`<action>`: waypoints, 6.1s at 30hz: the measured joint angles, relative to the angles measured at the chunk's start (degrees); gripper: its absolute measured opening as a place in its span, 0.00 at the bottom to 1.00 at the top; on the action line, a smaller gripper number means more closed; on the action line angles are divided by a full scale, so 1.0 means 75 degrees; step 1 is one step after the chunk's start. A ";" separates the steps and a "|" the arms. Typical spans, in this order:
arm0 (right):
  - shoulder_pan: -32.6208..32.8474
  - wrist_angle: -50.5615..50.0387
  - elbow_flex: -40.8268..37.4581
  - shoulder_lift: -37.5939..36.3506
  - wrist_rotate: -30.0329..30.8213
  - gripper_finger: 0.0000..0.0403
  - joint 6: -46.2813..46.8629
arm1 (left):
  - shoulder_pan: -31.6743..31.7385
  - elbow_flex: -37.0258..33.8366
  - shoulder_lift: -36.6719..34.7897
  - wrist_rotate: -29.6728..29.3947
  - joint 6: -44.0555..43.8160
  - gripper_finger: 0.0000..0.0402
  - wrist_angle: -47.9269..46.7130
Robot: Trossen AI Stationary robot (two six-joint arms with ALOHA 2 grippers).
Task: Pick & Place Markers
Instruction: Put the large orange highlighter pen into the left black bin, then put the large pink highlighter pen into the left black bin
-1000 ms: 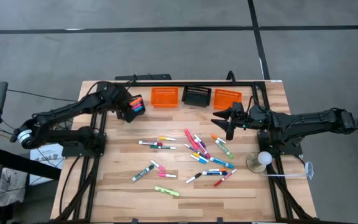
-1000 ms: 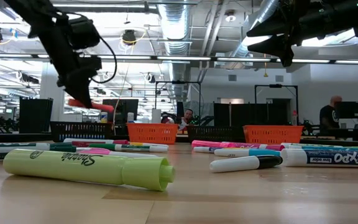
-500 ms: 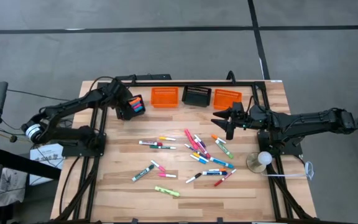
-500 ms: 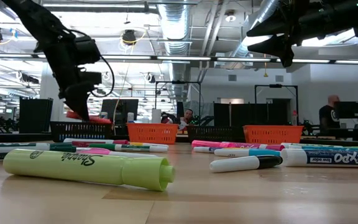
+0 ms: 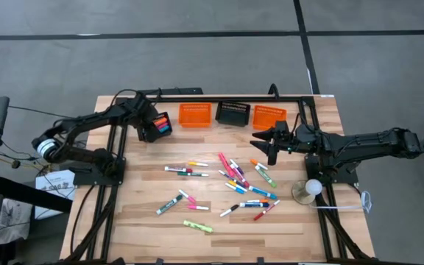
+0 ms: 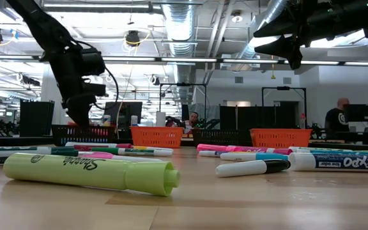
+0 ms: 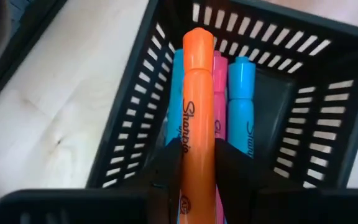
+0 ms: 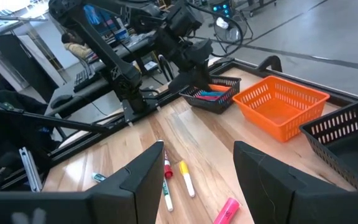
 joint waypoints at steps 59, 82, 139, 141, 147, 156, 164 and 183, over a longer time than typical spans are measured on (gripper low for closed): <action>-0.0041 -0.3517 0.4311 0.5599 -0.1537 0.50 -0.0866 | -0.3720 0.0000 -0.4354 0.0208 -0.3902 0.54 0.0047; -0.0073 -0.5822 0.6553 0.8535 -0.1603 0.62 -0.0679 | -0.4427 0.0000 -0.4302 0.0204 -0.3832 0.53 -0.0183; -0.0508 -0.5674 0.7876 0.9749 -0.1084 0.13 0.0402 | -0.4419 0.0000 -0.4299 0.0204 -0.3439 0.53 -0.0165; -0.0567 -0.5698 0.8010 0.9748 -0.1184 0.14 0.0402 | -0.4419 0.0000 -0.4299 0.0204 -0.3439 0.53 -0.0164; -0.0820 -0.5672 0.8554 0.9718 -0.1940 0.13 0.0362 | -0.4419 0.0000 -0.4299 0.0204 -0.3442 0.53 -0.0166; -0.1275 -0.4821 0.9223 0.9699 -0.4153 0.13 0.0134 | -0.4419 0.0000 -0.4299 0.0291 -0.3497 0.53 -0.0196; -0.1521 -0.2141 0.9256 0.9699 -0.6204 0.13 0.0432 | -0.4424 0.0000 -0.4299 0.0980 -0.3898 0.53 -0.0034; -0.1658 0.2804 0.9256 0.9684 -0.6686 0.13 0.1548 | -0.4422 -0.0003 -0.4299 0.1408 -0.5099 0.53 0.2359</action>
